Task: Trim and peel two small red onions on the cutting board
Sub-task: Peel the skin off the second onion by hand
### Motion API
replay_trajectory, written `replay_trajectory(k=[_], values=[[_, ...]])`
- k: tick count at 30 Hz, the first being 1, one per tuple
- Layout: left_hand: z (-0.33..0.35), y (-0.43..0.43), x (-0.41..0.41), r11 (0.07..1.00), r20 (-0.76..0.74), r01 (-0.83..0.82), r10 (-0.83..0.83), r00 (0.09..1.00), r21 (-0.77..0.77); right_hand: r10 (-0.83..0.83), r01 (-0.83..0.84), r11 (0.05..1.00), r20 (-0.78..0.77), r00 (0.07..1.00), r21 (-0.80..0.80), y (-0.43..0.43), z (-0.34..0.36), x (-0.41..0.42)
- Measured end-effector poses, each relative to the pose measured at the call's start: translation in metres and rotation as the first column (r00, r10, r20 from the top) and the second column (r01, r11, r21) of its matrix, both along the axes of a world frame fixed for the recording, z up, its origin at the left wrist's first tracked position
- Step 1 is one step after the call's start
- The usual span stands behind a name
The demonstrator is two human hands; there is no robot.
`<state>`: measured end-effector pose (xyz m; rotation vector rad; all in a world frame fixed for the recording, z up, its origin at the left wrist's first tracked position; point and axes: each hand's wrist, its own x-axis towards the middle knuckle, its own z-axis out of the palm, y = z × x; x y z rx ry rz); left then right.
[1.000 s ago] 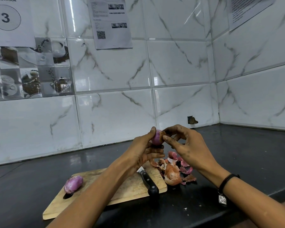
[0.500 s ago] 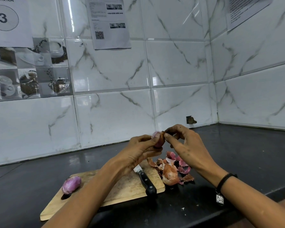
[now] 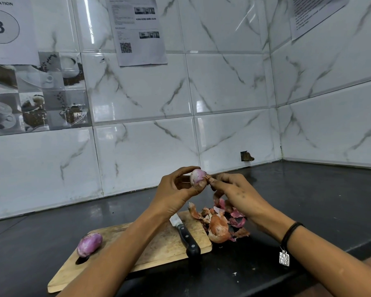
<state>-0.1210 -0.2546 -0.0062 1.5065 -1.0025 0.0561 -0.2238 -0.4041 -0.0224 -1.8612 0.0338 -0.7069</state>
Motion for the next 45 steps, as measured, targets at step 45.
replay_trajectory(k=[45], values=[[0.001,0.009,0.018,0.957,0.348,-0.258,0.199,0.916,0.130,0.045,-0.078,0.969,0.143,0.989,0.234,-0.007,0.001,0.001]])
